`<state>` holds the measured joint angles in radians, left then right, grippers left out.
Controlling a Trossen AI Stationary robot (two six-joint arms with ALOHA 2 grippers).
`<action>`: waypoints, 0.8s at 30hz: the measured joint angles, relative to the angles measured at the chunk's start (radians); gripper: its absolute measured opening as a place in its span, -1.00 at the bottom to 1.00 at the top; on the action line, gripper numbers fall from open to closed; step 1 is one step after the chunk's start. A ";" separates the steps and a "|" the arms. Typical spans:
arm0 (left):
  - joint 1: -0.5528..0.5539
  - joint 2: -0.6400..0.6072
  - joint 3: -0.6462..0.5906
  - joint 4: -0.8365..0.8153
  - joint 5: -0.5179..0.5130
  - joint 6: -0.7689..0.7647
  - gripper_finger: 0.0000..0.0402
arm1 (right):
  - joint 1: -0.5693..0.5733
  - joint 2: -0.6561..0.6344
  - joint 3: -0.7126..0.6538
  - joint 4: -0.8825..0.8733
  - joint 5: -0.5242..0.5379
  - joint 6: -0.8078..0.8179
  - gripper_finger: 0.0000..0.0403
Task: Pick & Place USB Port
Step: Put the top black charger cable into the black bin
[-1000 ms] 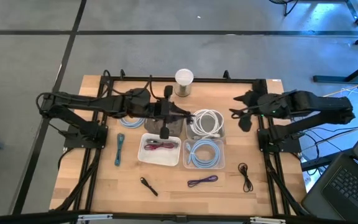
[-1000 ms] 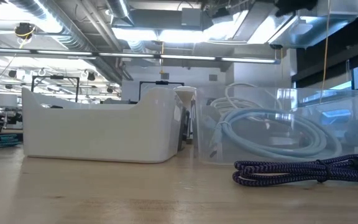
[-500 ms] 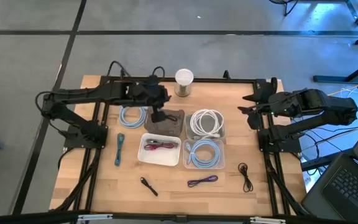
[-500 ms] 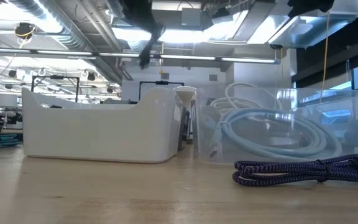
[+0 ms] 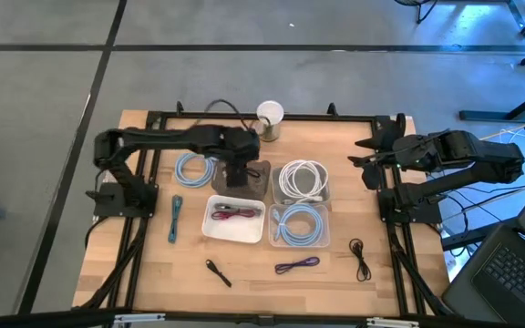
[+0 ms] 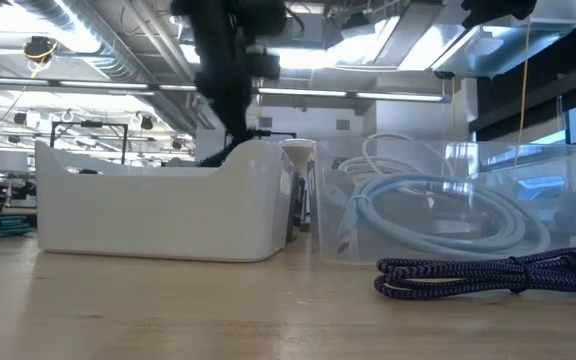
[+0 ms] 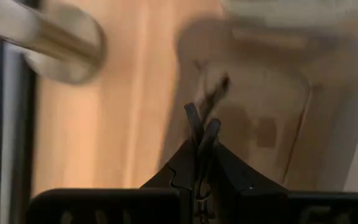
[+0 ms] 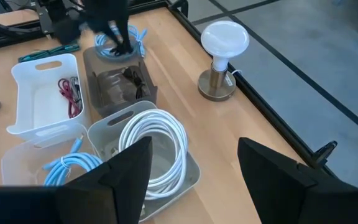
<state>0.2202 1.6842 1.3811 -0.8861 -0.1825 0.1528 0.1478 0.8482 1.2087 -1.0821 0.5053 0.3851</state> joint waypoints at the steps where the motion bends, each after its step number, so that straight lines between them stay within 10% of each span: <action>1: -0.005 0.024 0.000 -0.012 0.000 0.000 -0.91 | 0.000 0.000 0.000 0.000 0.000 0.000 0.20; 15: -0.022 0.280 0.000 -0.004 0.024 0.063 -0.90 | 0.000 0.001 0.000 0.000 0.000 0.001 0.20; 24: -0.026 0.282 0.000 0.041 0.029 0.080 -0.55 | 0.000 0.001 0.000 0.000 0.000 0.004 0.20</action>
<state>0.1946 1.9661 1.3811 -0.8451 -0.1535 0.2332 0.1482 0.8490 1.2088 -1.0824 0.5049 0.3889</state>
